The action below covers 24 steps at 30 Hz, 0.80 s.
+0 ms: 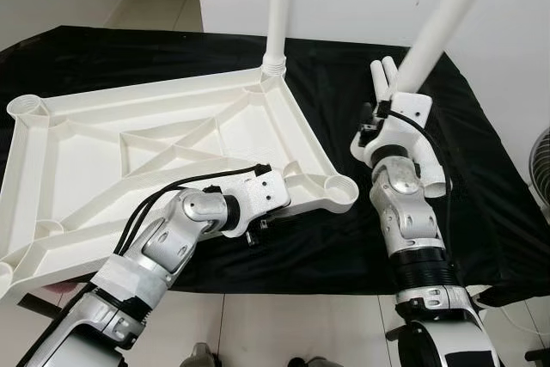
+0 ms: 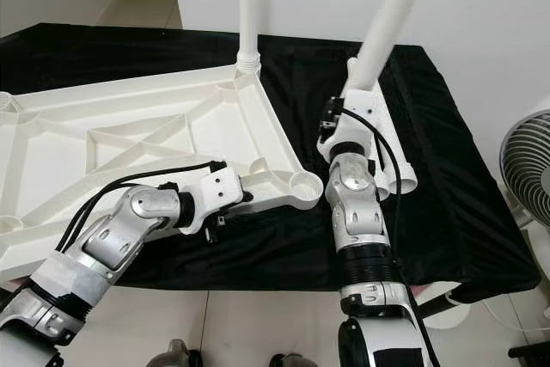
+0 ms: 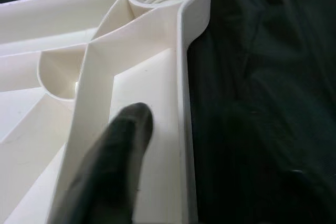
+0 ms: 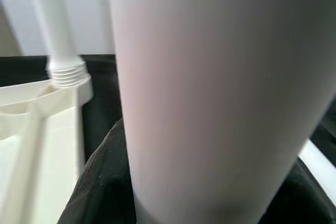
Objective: Building children table
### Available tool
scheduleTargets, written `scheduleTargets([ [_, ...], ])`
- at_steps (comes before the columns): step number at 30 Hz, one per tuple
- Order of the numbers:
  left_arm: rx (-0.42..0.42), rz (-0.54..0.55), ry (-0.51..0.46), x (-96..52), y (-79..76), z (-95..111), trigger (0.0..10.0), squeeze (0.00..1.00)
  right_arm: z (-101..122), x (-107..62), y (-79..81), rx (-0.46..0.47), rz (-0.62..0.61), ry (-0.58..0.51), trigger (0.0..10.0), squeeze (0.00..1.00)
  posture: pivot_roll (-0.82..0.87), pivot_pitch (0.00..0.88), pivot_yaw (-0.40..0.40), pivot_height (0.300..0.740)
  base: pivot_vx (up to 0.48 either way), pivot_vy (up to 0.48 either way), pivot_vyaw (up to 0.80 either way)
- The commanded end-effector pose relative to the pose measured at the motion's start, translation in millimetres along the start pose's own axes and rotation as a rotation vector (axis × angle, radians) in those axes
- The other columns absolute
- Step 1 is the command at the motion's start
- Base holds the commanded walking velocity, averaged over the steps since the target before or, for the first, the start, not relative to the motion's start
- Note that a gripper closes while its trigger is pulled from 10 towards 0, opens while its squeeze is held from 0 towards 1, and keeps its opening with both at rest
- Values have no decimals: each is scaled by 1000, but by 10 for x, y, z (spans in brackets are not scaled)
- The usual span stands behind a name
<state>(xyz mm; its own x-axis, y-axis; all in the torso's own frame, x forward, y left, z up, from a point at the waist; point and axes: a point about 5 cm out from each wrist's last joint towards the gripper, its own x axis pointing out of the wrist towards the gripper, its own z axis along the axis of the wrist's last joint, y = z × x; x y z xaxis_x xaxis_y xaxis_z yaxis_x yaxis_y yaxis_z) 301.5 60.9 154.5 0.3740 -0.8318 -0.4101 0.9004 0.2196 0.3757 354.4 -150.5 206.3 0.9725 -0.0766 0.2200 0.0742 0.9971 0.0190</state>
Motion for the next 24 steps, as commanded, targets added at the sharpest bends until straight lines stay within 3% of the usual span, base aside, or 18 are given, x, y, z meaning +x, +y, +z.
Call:
scheduleTargets([
  [1,-19,47,-39,-45,98,86,10000,0,-2,-32,0,-12,30,8,10000,0,145,88,-54,740,0,0,0],
  [3,-19,47,-39,-45,98,86,10000,0,-2,-32,0,-12,30,8,10000,0,145,88,-54,740,0,0,0],
  [7,-73,125,-162,-139,243,282,10000,0,-17,-81,31,-40,73,17,10000,0,147,86,-57,740,0,0,0],
  [11,-90,142,-183,-162,273,316,10000,0,-21,-91,39,-45,83,19,10000,0,148,85,-58,740,0,0,0],
  [13,-142,202,-257,-245,339,405,10000,0,-27,-154,102,-47,137,23,10000,0,152,84,-61,740,0,0,0],
  [24,-193,276,-286,-232,253,324,10000,0,-6,-366,295,-18,265,18,10000,0,154,68,-73,740,0,0,0],
])
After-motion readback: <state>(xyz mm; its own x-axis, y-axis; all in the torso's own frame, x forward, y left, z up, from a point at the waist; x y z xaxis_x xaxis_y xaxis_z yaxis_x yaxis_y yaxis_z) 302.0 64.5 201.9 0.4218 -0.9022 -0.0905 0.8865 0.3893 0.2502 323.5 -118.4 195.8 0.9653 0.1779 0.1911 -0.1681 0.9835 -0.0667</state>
